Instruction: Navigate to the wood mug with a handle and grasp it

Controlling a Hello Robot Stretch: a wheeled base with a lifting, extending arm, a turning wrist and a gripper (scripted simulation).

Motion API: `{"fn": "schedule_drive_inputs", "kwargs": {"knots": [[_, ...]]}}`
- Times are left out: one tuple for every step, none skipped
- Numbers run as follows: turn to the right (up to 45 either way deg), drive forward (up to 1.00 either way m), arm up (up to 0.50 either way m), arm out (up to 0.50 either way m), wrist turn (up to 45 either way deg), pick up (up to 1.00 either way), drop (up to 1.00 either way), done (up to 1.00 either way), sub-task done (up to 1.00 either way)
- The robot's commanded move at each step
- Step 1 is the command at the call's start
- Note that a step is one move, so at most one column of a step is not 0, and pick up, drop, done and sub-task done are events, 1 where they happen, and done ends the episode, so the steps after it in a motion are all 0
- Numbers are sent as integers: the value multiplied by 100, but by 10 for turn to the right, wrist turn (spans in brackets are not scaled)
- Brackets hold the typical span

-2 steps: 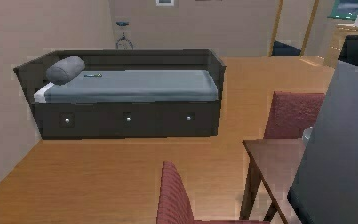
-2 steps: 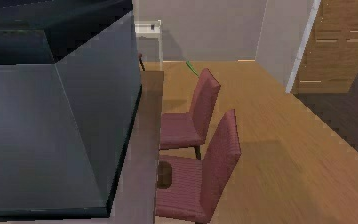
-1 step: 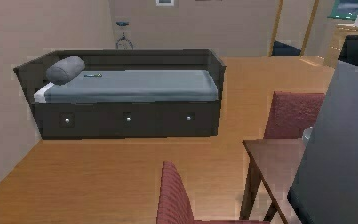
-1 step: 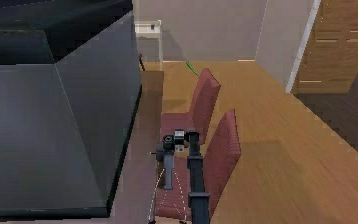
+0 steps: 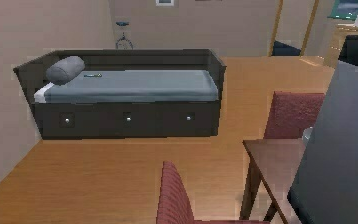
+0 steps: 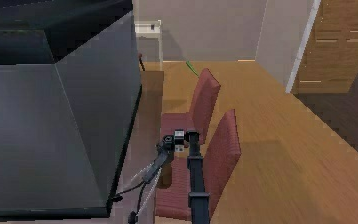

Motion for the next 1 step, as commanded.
{"fn": "schedule_drive_inputs", "kwargs": {"knots": [[0, 0, 0, 0, 450, 0, 0, 0, 0]]}}
